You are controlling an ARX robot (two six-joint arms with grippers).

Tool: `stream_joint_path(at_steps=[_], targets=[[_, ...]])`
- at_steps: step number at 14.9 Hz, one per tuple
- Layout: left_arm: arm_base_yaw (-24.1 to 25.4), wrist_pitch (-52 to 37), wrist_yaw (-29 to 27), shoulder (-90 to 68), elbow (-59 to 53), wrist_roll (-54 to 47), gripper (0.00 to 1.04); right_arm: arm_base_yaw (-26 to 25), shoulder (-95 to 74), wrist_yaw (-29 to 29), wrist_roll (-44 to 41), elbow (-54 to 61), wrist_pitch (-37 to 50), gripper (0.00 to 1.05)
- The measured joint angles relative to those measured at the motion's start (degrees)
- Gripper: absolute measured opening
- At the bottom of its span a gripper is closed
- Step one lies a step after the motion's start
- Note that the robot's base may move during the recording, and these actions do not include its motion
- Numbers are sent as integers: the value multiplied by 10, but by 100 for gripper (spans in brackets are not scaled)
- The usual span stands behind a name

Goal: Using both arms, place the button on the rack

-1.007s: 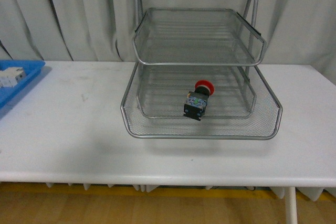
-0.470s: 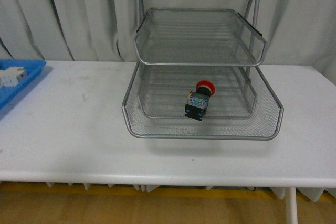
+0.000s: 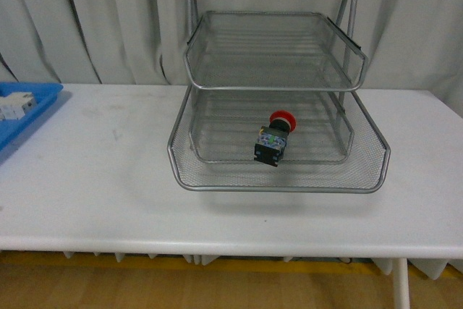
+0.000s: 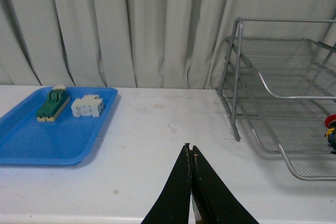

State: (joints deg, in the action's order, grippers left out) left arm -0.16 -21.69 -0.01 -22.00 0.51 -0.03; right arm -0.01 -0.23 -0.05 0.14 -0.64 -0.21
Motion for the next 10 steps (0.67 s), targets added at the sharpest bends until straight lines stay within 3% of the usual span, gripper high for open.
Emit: stream_joint_path(at_steps=[9,10], targets=[[0,136,0,132,0,0,2,0,0,0,0,0,0,98],[0,203,1,177,0,0,2,0,0,0,0,0,0,98]])
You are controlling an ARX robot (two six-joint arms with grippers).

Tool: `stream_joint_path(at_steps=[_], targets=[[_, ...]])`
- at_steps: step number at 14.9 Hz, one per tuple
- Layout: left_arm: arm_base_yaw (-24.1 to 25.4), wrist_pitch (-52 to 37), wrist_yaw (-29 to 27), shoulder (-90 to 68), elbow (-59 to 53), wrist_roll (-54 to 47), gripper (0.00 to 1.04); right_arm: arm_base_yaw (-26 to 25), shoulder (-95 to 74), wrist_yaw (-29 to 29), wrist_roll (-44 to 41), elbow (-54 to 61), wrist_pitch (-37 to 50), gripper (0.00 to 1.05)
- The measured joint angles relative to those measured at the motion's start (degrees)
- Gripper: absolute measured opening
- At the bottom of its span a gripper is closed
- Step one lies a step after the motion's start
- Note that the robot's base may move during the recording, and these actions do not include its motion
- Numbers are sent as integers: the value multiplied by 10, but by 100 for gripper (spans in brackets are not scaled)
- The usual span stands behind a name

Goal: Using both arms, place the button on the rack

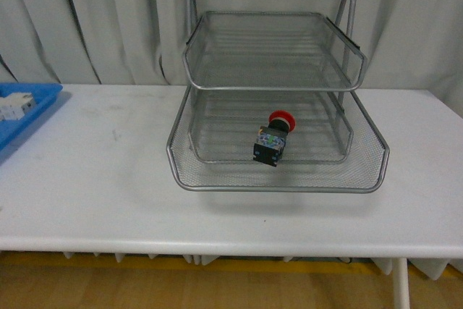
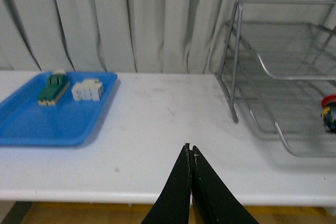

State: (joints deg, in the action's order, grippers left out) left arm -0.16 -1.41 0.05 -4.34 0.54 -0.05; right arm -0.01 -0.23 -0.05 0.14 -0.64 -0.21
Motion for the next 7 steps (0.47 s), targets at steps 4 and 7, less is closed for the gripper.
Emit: stream_joint_path(at_steps=[4,7], targets=[[0,18,-2,38,0,0,2,0,0,0,0,0,0,98],[0,17,0,38,0,0,2,0,0,0,0,0,0,98]])
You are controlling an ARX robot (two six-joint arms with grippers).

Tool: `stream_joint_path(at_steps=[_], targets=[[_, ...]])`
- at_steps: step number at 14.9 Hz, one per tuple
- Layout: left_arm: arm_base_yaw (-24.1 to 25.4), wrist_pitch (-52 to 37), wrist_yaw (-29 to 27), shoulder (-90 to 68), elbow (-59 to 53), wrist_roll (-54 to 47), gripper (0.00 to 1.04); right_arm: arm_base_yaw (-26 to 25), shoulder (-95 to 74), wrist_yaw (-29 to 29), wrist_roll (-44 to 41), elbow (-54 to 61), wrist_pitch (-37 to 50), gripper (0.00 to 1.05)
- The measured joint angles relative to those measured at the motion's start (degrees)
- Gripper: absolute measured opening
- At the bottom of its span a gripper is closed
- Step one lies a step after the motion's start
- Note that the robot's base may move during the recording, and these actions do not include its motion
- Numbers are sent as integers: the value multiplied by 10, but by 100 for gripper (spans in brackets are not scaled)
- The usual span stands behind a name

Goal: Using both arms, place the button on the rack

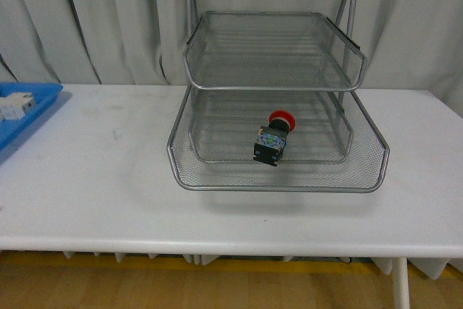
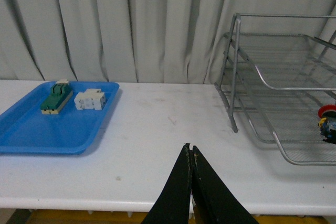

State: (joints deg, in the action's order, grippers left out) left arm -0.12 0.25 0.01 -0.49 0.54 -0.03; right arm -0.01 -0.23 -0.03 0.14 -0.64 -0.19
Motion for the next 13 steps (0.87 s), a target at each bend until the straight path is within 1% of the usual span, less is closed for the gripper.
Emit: stream_joint_path(at_steps=[3,4,5,6,7,9,10,11,12,13], targets=[[0,-1,0,0,0,1,2,0,0,0,0,0,0,98],[0,-1,0,0,0,0,21,0,0,0,0,0,0,98],[0,-1,0,0,0,0,32,0,0,0,0,0,0,98],[0,-1,0,0,0,0,45,-5,-10,23,3,-11,-44,98],[0,-1,0,0,0,0,56,-2,-68,37,7,-25,-34,98],[0,-1,0,0,0,0,79,28,-221,26,23,-73,115,98],[0,-1,0,0,0,0,94,55,-359,16,41,-125,236,98],[0,-1,0,0,0,0,99,77,-476,15,62,-174,304,98],[0,-1,0,0,0,0,98,101,-635,15,103,-260,318,98],[0,-1,0,0,0,0,98,122,-757,16,140,-335,289,98]])
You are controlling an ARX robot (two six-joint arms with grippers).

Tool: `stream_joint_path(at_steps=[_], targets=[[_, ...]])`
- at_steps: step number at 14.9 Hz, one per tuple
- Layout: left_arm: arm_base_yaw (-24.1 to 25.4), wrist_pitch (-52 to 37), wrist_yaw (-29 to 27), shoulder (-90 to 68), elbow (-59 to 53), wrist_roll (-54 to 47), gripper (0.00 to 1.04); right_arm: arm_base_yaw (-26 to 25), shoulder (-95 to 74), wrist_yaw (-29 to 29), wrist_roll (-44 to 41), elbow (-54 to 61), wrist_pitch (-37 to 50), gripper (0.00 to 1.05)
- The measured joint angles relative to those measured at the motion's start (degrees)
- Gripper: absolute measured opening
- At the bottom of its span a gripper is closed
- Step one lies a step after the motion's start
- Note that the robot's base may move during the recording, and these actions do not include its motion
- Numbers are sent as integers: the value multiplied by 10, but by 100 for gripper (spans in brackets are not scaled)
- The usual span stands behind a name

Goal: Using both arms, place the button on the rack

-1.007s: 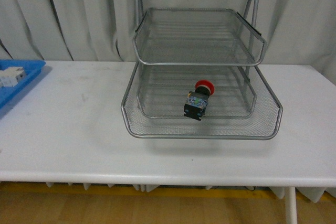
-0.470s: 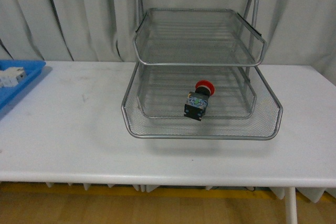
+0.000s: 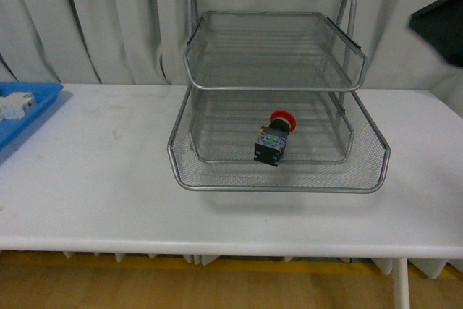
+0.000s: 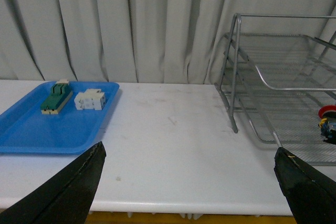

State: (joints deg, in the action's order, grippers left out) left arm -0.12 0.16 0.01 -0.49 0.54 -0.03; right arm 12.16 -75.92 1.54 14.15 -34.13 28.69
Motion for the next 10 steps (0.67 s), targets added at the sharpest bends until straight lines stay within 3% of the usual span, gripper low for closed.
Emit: stream_joint_path(at_steps=[2,3,5,9,10], targets=[[0,0,0,0,0,0,98,24,-113,5,36,-93,-59,98],[0,0,0,0,0,0,98,37,-153,10,51,-138,-99,91],[0,0,0,0,0,0,98,60,-177,33,58,-167,-151,68],[0,0,0,0,0,0,98,78,-206,65,63,-177,-202,35],[0,0,0,0,0,0,98,82,-220,73,62,-178,-217,22]])
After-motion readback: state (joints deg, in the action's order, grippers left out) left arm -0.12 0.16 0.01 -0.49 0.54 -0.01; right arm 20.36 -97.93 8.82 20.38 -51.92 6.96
